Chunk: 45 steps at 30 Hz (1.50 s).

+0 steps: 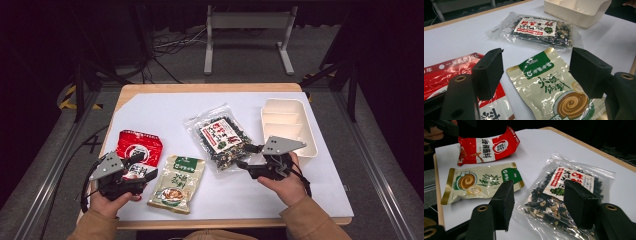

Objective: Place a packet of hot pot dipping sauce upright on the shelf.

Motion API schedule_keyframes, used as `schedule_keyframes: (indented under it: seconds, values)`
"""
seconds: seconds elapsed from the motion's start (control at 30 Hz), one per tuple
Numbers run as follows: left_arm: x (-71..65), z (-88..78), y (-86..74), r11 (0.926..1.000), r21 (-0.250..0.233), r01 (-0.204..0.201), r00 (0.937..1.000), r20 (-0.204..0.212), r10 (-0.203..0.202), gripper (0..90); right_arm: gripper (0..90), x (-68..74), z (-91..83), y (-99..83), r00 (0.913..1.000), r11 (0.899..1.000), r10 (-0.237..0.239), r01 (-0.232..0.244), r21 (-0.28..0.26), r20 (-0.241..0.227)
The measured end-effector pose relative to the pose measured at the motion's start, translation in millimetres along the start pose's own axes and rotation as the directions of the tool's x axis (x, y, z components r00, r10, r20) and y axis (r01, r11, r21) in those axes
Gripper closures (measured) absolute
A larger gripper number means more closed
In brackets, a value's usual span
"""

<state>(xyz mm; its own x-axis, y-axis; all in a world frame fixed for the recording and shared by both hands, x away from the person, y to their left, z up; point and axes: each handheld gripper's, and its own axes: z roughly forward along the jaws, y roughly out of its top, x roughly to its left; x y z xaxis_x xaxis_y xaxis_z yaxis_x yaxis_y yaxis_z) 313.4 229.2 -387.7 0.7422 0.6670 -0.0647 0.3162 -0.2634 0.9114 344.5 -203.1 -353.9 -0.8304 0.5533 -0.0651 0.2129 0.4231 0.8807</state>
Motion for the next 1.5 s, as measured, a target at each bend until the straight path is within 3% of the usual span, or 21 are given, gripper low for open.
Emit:
schedule_keyframes:
  seconds: [0.27, 0.67, 0.97, 1.27, 1.5]
  values:
    - [2.0, -1.7, -0.7, 1.0000, -0.001, 0.005, 1.0000, -0.006, -0.005, 27.6, 39.9, 6.0, 18.8, 18.7, 0.9981, 0.999, -0.031, 0.033, 0.028, -0.053]
    - [3.1, -2.4, -2.0, 1.0000, 0.002, 0.009, 0.9999, -0.007, -0.009, 27.2, 39.1, 6.4, 44.5, 37.3, 0.9924, 0.999, -0.013, 0.018, 0.040, -0.122]
    - [3.9, -1.4, -2.5, 1.0000, 0.005, 0.009, 1.0000, -0.004, -0.009, 26.9, 38.3, 9.5, 68.6, 48.2, 0.9838, 0.996, 0.010, 0.005, 0.085, -0.179]
    - [4.4, -1.1, -2.7, 0.9999, 0.012, 0.012, 0.9999, -0.005, -0.012, 26.6, 38.3, 4.8, 98.0, 50.3, 0.9712, 0.980, 0.081, -0.036, 0.195, -0.224]
    - [4.9, -0.5, -3.1, 0.9998, 0.014, 0.017, 0.9998, -0.005, -0.017, 26.5, 38.4, 2.2, 114.4, 47.3, 0.9705, 0.965, 0.109, -0.051, 0.257, -0.215]
